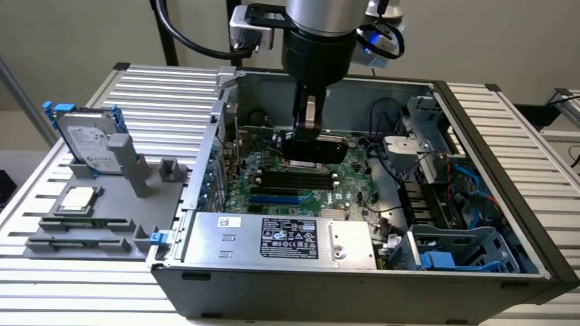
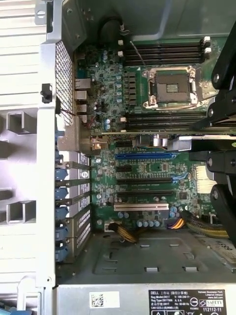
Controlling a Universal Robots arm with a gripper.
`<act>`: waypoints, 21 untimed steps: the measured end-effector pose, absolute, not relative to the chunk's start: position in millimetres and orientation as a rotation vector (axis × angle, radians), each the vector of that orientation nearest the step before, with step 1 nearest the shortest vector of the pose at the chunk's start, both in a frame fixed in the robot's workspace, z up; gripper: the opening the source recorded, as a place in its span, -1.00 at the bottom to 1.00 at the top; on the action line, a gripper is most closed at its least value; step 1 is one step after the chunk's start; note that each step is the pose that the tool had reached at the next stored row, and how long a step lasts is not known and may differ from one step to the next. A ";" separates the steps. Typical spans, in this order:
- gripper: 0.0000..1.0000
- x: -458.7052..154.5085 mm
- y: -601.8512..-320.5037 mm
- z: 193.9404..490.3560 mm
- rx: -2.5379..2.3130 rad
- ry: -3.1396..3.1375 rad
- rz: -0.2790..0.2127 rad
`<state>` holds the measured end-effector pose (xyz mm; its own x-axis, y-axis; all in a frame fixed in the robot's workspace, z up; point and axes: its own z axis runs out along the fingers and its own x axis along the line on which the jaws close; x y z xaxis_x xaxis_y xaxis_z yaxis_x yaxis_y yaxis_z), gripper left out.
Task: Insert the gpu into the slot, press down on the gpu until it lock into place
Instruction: 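Insert the gpu into the slot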
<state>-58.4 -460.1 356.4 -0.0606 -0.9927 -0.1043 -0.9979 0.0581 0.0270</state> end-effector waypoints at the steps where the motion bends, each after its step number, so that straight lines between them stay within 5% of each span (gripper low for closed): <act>1: -0.47 -58.4 -461.2 354.6 -2.113 2.242 0.141; 21: -0.47 -65.3 -470.3 318.7 -2.117 2.248 0.152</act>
<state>-65.3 -470.3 318.7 -0.0615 -0.9927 -0.1037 -0.9976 0.0578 0.0375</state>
